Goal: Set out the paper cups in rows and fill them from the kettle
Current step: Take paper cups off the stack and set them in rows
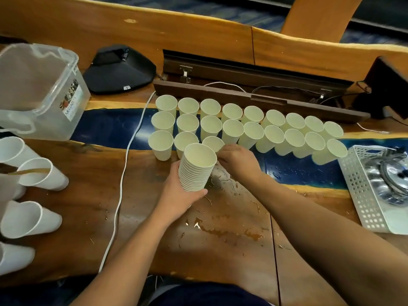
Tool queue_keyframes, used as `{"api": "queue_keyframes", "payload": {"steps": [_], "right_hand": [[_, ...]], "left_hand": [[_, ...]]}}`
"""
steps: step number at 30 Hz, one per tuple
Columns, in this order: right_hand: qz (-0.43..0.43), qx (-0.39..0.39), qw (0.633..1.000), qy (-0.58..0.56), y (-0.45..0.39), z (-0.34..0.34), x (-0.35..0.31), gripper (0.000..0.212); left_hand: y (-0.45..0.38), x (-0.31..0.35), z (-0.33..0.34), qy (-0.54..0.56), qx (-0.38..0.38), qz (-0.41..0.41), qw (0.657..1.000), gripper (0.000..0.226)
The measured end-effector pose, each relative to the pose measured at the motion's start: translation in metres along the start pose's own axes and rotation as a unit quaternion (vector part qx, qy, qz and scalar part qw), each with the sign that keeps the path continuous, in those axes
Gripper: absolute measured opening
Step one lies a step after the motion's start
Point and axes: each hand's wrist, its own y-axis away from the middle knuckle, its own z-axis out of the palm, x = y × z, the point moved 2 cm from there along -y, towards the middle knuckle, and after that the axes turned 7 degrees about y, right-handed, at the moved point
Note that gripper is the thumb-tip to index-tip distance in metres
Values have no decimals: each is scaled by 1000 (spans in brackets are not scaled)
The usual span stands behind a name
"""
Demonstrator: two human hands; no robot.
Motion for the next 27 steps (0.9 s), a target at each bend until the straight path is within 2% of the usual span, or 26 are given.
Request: {"api": "queue_keyframes", "payload": {"steps": [21,27], "right_hand": [[10,-43,999,3,-22,13,8,27],[40,-22,998,-44,-21,-6,7,41]], "left_hand": [[-18,-4,-5,-21,4,-4,1000,99],[-17,-3,-5,-22,6,-4,1000,96]]}}
